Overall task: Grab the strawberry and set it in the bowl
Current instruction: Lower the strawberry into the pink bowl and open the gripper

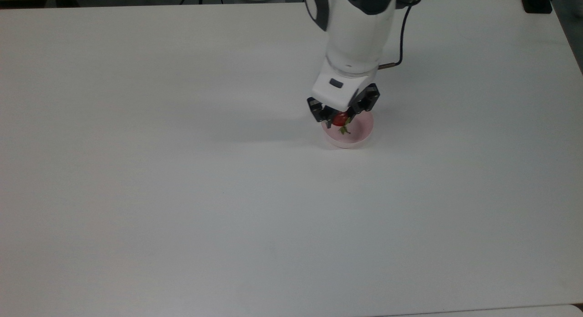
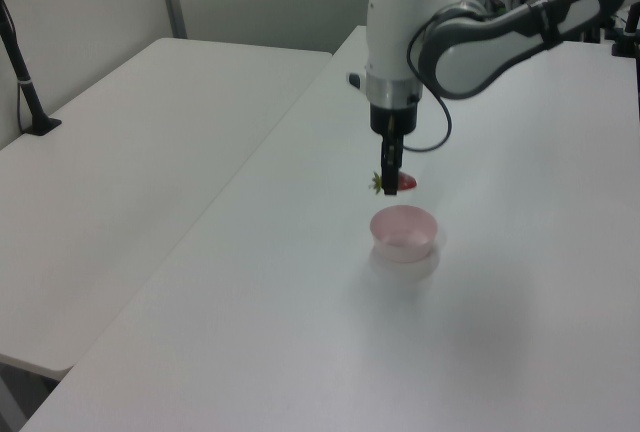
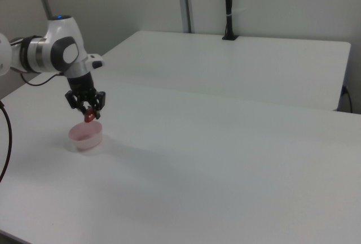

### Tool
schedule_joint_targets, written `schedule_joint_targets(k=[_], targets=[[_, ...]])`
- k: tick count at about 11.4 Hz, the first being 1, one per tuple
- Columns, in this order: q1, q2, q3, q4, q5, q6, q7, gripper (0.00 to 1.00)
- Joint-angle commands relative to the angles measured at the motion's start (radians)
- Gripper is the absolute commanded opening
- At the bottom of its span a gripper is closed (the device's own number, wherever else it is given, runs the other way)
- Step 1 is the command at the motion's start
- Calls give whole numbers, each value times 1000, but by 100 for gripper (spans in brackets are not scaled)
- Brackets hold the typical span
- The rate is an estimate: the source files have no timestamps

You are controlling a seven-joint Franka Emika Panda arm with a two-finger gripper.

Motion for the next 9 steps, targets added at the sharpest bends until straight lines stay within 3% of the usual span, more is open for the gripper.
schedule_joint_targets(k=[1,2,3,6,9], targets=[[33,32,7,-29,-13,4,55,57],[36,51,12,-26,-30,10,103,84],[35,54,28,-26,-51,11,148,100],[19,-5,39,-27,-71,-50,183,100],[-97,-159,39,-26,-91,-221,196,100]])
